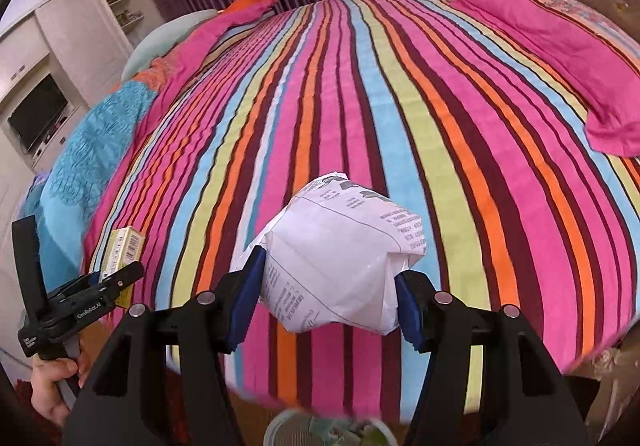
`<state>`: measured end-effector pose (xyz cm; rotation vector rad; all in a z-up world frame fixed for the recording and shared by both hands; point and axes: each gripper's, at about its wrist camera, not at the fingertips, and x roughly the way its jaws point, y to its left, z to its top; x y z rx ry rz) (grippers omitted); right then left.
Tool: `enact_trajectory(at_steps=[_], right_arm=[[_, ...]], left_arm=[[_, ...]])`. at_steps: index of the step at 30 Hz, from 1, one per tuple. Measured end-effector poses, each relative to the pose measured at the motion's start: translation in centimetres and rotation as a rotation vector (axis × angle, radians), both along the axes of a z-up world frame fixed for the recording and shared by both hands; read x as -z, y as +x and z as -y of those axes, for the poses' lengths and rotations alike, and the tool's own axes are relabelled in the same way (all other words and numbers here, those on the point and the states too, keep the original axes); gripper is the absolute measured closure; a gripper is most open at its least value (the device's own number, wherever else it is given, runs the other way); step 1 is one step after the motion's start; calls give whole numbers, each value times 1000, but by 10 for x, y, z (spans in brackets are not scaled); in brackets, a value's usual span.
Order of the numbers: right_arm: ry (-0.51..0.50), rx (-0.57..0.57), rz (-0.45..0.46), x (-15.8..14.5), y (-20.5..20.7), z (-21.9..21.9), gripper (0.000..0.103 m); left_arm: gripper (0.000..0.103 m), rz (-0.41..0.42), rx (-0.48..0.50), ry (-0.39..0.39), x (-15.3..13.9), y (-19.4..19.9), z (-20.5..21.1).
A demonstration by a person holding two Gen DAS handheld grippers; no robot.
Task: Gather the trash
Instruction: 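Carry the vitamin box in the left tool while the right tool carries the white bag over the wastebasket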
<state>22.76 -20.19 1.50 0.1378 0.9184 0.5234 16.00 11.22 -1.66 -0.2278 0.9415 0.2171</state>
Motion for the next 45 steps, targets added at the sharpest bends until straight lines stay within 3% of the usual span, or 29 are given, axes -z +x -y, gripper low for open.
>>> enact_trajectory(at_steps=[7, 13, 17, 25, 31, 35, 45], right_arm=[[6, -58, -47, 9, -63, 14, 47], [-11, -82, -153, 36, -100, 21, 47], [-24, -76, -262, 61, -116, 22, 47], [-140, -85, -508, 129, -128, 14, 47], [-234, -89, -628, 163, -113, 2, 47], [-290, -112, -682, 182, -111, -9, 47], [-385, -134, -779, 214, -120, -20, 47]], left_arm=[[49, -26, 53, -2, 8, -57, 22], [49, -81, 98, -36, 24, -97, 45], [49, -167, 121, -95, 54, -116, 62], [49, -325, 184, -170, 103, -121, 83], [49, -483, 230, -247, 144, -120, 94], [49, -595, 256, -270, 171, -120, 102], [49, -753, 271, -268, 204, -117, 118]])
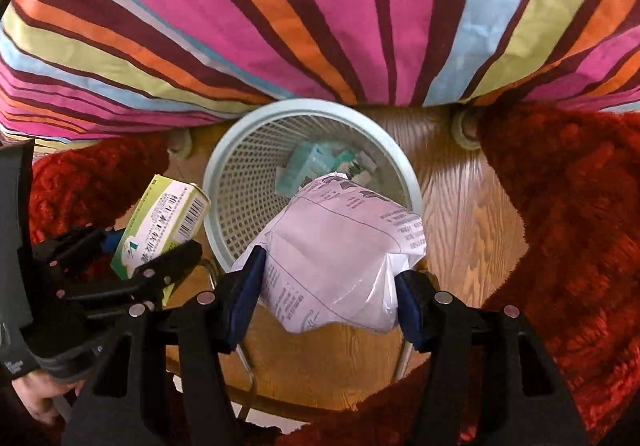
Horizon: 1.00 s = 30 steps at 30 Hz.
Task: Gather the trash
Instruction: 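Carry the vitamin box in the left tool while the right tool carries the white bag over the wastebasket, then open the left tool dropping the vitamin box while the right tool drops the white bag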
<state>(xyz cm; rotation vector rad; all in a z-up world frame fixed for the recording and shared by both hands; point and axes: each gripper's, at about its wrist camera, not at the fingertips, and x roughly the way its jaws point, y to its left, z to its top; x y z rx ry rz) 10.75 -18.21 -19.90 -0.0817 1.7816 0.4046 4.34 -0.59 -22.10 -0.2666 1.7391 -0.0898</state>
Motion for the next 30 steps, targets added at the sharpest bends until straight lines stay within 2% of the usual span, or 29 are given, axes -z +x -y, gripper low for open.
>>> enact_trajectory(at_steps=[7, 15, 16, 17, 19, 20, 21, 22, 30], right_arm=[[-71, -18, -27, 25, 6, -1, 47], [-85, -24, -95, 42, 3, -4, 44], [-87, -21, -104, 42, 3, -4, 39], [-89, -14, -118, 45, 3, -3, 27], [-93, -5, -143, 49, 2, -1, 16], [-96, 1, -147, 48, 2, 1, 11], [-100, 7, -149, 49, 2, 2, 11], [-99, 15, -151, 49, 2, 3, 11], [-87, 37, -171, 53, 1, 2, 8]], left_arm=[[49, -64, 34, -9, 21, 4, 7], [49, -123, 57, -15, 41, 6, 16], [49, -129, 55, -20, 44, 7, 17], [48, -133, 55, -23, 46, 8, 17], [48, -165, 40, -47, 52, 7, 17], [40, -170, 38, -45, 55, 8, 15], [25, -176, 31, -31, 56, 8, 12], [20, -175, 27, -34, 56, 8, 12], [19, -161, 18, -39, 51, 10, 13]])
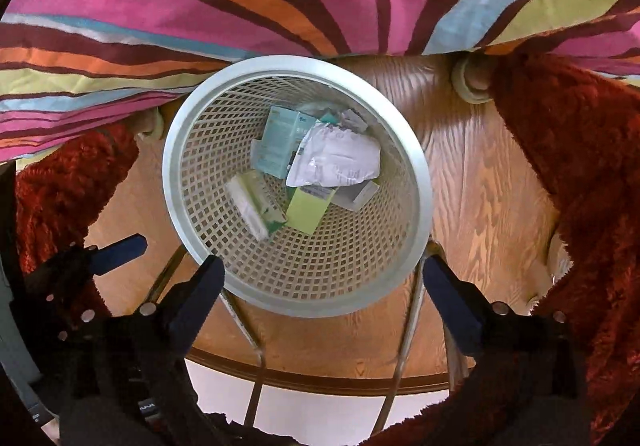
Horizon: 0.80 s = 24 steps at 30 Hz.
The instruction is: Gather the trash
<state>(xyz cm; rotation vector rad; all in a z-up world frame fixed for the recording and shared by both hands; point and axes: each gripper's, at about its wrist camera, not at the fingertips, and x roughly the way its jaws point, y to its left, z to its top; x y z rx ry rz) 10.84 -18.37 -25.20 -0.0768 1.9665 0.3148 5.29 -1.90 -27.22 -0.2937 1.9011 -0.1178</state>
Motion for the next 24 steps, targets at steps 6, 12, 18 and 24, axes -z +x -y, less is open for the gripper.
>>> enact_trajectory(at_steps=[6, 12, 18, 24], right_arm=[[5, -11, 5, -2, -1, 0, 8], [23, 7, 57, -17, 0, 3, 8], [78, 32, 196, -49, 4, 6, 8], [149, 94, 433, -101, 8, 18, 8]], left_arm=[[19, 32, -7, 17, -6, -1, 0], [19, 77, -23, 39, -20, -1, -4], [19, 173, -20, 81, -45, -5, -7], [19, 297, -36, 136, -79, -9, -15]])
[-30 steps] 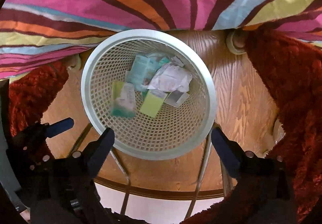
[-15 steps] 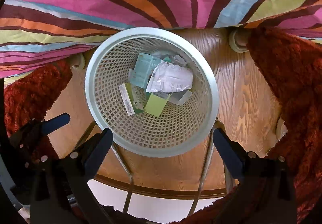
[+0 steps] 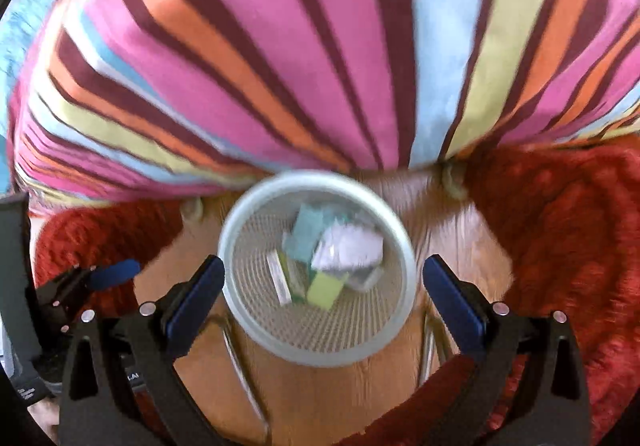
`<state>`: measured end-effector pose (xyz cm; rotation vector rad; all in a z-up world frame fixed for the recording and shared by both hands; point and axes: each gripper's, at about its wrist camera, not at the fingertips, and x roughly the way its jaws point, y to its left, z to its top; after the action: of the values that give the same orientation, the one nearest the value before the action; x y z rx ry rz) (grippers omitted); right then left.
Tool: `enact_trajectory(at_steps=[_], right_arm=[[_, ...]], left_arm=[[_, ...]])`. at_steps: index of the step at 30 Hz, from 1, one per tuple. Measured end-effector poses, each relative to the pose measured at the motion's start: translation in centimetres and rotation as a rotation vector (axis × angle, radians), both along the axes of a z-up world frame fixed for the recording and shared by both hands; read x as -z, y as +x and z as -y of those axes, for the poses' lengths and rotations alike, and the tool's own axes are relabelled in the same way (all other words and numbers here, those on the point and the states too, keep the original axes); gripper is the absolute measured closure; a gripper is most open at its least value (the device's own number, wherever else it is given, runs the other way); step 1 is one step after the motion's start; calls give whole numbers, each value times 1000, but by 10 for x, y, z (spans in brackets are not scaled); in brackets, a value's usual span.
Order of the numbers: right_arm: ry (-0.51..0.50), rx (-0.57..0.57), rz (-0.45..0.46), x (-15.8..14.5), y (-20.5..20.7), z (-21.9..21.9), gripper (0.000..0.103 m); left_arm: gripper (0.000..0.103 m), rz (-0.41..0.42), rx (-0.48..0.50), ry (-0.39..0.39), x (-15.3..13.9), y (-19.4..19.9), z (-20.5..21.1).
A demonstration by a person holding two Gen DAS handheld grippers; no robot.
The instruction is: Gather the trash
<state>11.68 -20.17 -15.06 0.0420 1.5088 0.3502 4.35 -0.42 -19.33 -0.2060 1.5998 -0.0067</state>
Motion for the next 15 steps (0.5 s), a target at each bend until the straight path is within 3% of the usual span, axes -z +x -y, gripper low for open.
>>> enact_trajectory(at_steps=[3, 7, 15], right_arm=[[8, 30, 103, -22, 0, 7, 8], [3, 39, 167, -41, 0, 10, 8], [33, 44, 359, -94, -10, 5, 8]], left_arm=[[19, 74, -11, 34, -19, -1, -3], [19, 200, -20, 76, -49, -3, -8], [19, 382, -50, 99, -97, -6, -16]])
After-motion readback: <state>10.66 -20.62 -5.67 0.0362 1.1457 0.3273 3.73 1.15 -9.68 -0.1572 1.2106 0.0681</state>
